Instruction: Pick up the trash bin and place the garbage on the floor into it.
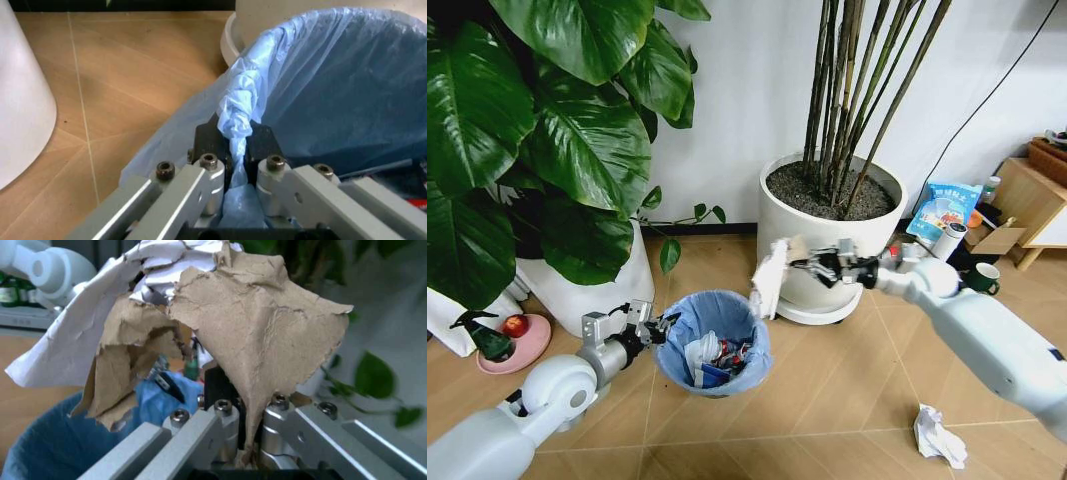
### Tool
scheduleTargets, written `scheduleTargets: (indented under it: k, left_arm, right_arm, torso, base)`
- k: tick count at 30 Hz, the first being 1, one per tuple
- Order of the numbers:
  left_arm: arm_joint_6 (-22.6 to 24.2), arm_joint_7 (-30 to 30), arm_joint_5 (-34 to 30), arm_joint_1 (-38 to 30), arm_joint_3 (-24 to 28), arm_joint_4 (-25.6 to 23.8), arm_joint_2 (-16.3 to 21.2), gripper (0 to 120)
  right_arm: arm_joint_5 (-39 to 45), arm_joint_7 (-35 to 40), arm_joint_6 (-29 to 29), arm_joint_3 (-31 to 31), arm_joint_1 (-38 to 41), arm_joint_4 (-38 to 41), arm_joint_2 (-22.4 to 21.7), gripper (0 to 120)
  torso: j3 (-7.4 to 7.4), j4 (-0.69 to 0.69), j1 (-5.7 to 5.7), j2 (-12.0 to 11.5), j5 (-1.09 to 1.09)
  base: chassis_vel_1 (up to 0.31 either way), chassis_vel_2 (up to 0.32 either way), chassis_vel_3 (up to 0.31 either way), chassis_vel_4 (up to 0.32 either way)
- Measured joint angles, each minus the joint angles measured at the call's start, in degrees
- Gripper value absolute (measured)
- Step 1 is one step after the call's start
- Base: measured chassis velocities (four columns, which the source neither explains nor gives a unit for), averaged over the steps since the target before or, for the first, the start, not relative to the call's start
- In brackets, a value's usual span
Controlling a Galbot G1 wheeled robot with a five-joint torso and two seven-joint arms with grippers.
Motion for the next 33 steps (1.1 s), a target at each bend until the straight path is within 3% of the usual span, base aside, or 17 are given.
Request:
scheduleTargets:
  k: [7, 24, 26, 33]
  left_arm:
    - [0.01, -0.06, -0.14, 0.2, -0.6, 0.0, -0.12, 1]
    - [0.22, -0.82, -0.82, 0.1, -1.1, -0.51, -0.5, 1]
    - [0.32, -1.19, -1.02, 0.1, -1.12, -0.64, -0.48, 1]
    - [0.4, -1.46, -1.27, 0.12, -1.16, -0.85, -0.43, 1]
  right_arm:
    - [0.19, 0.33, -0.37, -8.33, 5.16, -2.4, 3.66, 0]
    - [0.31, 1.29, -0.78, -16.42, 7.34, -4.24, 5.05, 3]
    - [0.15, 1.4, -1.04, -17.56, 7.61, -4.9, 4.84, 19]
    - [-0.57, 1.37, -1.31, -19.06, 7.89, -5.0, 4.49, 40]
  torso:
    - [0.0, 0.0, 0.0, 0.0, 0.0]
    - [-0.01, -0.01, 0.0, 0.0, 0.01]
    - [0.0, -0.01, 0.0, 0.0, 0.01]
    - [-0.01, -0.01, 0.0, 0.0, 0.01]
  base:
    - [0.0, 0.0, 0.0, 0.0]
    - [0.0, 0.0, 0.0, 0.0]
    - [0.0, 0.0, 0.0, 0.0]
    - [0.0, 0.0, 0.0, 0.0]
